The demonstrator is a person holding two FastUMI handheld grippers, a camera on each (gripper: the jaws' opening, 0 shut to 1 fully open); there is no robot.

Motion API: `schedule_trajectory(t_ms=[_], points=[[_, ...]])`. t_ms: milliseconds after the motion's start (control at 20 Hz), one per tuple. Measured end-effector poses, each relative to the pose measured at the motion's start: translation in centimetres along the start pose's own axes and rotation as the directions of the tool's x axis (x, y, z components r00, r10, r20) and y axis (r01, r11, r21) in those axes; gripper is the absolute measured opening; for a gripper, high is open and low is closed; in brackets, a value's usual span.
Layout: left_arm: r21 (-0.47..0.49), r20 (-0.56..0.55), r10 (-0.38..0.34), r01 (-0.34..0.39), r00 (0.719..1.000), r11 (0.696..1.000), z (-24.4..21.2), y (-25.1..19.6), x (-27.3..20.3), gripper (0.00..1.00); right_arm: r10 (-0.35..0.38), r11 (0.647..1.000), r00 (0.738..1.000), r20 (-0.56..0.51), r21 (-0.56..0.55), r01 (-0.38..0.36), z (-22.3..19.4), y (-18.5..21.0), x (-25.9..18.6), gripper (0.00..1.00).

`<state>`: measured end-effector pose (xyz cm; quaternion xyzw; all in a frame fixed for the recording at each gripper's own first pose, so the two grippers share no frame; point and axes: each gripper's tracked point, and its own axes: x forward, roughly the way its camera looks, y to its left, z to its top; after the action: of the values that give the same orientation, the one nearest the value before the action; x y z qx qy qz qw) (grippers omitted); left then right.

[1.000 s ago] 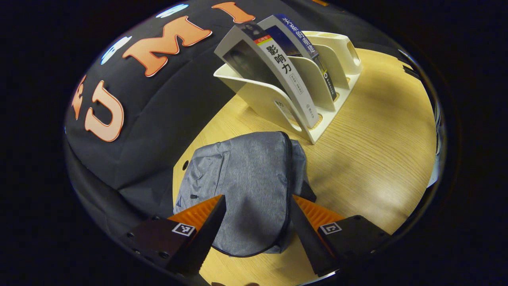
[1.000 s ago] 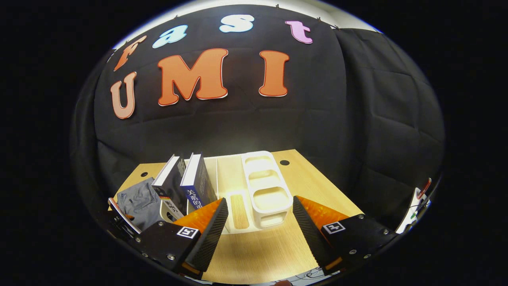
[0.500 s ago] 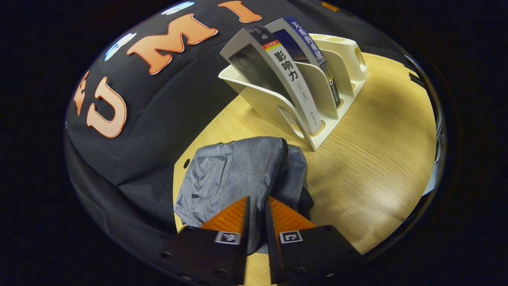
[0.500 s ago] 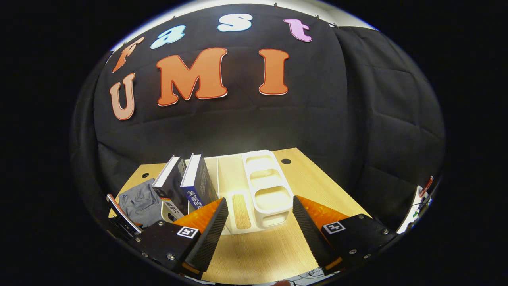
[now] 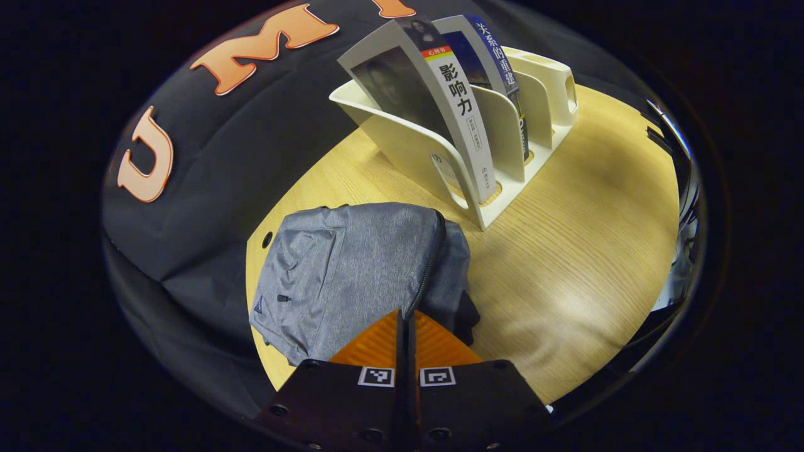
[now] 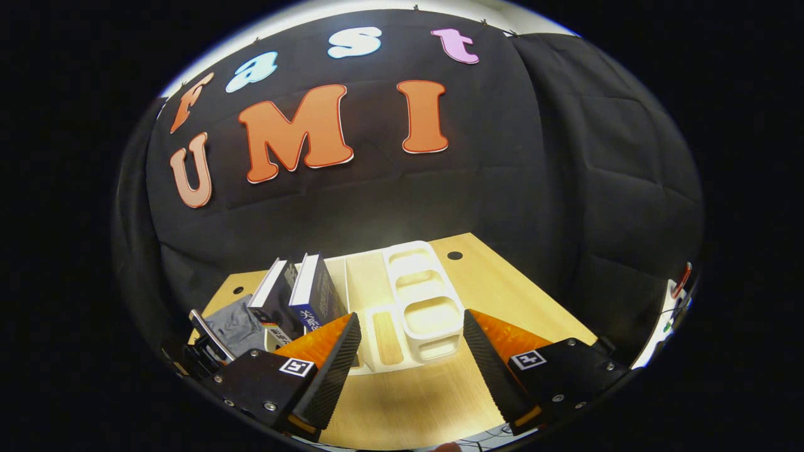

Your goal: Open the schoolbag, grab two books from the bookshelf and put them into the schoolbag.

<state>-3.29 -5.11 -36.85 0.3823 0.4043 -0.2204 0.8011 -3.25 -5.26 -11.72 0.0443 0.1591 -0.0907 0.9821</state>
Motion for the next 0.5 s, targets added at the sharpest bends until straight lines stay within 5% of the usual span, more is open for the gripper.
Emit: schedule_trajectory(t_ms=[500], points=[[-0.072,0.026,-0.037,0.038,0.999,0.997,3.7,7.1,-5.6,0.00,0.028,0.999,1.000,-0.004,0.032,-0.027,0.1,0.4,-0.2,0.98]])
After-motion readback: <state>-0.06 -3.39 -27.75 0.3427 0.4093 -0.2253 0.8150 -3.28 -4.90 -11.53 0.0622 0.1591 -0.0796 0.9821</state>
